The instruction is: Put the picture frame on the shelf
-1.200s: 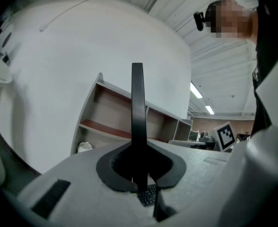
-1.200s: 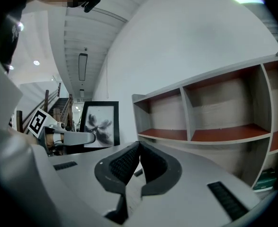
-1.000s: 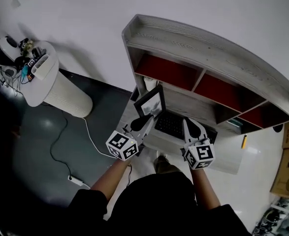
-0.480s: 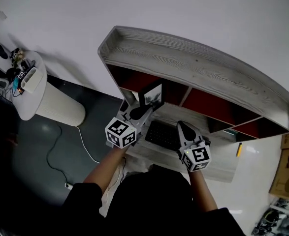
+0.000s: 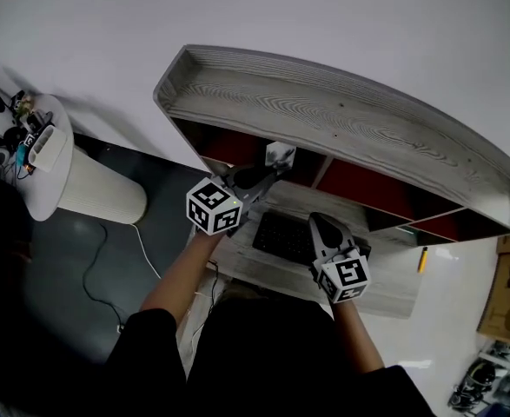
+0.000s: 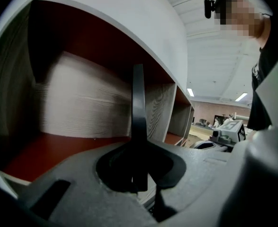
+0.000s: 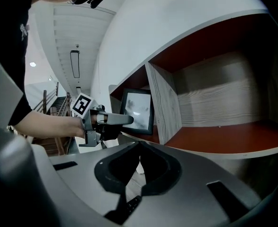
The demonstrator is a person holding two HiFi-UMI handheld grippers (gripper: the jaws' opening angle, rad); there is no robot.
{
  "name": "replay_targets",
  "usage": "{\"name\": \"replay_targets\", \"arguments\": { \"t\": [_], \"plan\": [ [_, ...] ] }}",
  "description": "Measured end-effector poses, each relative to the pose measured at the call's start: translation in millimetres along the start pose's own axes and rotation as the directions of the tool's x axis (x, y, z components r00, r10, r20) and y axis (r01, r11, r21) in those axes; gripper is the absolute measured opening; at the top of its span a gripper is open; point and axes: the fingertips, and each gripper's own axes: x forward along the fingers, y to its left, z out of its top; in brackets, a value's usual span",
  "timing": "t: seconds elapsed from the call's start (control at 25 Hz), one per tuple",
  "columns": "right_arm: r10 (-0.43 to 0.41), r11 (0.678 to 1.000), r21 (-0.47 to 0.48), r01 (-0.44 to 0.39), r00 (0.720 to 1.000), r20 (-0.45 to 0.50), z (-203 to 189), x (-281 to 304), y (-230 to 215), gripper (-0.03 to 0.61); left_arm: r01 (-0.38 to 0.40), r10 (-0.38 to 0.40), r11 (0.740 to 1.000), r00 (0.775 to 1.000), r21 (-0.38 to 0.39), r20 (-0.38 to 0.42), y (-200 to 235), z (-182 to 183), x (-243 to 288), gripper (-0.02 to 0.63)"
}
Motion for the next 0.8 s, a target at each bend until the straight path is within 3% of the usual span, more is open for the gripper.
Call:
{"name": "replay_targets", "arguments": {
  "t": [0.24,0.44,0.52,0.68,0.8],
  "plan": [
    [-0.034,0.999,-0.017,0.034,0.999,-0.011,2.5,4.0,4.0,0.012,0.050,-0.050,0.999,0.998,0.000,-0.022,10.2,3.0,13.4,0.035],
    [-0.094,0.995,-0.017,0.094,0.995,-0.014,5.7,6.2,10.9,0.012,0.111,-0.116,0.989,0.992,-0.100,-0.043,19.4,3.0,21.7,0.037],
    [-0.126,0.992,-0.013,0.125,0.992,-0.013,9.8,4.8,14.4,0.012,0.150,-0.156,0.983,0.986,-0.102,-0.052,19.0,4.2,24.4,0.037],
    [-0.192,0.981,-0.014,0.191,0.981,-0.011,19.8,0.4,24.5,0.012,0.279,-0.286,0.957,0.954,-0.079,-0.092,3.8,2.0,30.6,0.037],
    [-0.244,0.970,-0.012,0.244,0.970,-0.014,22.0,-3.4,29.6,0.012,0.339,-0.352,0.934,0.928,-0.111,-0.126,-4.7,0.1,37.8,0.037]
  ]
}}
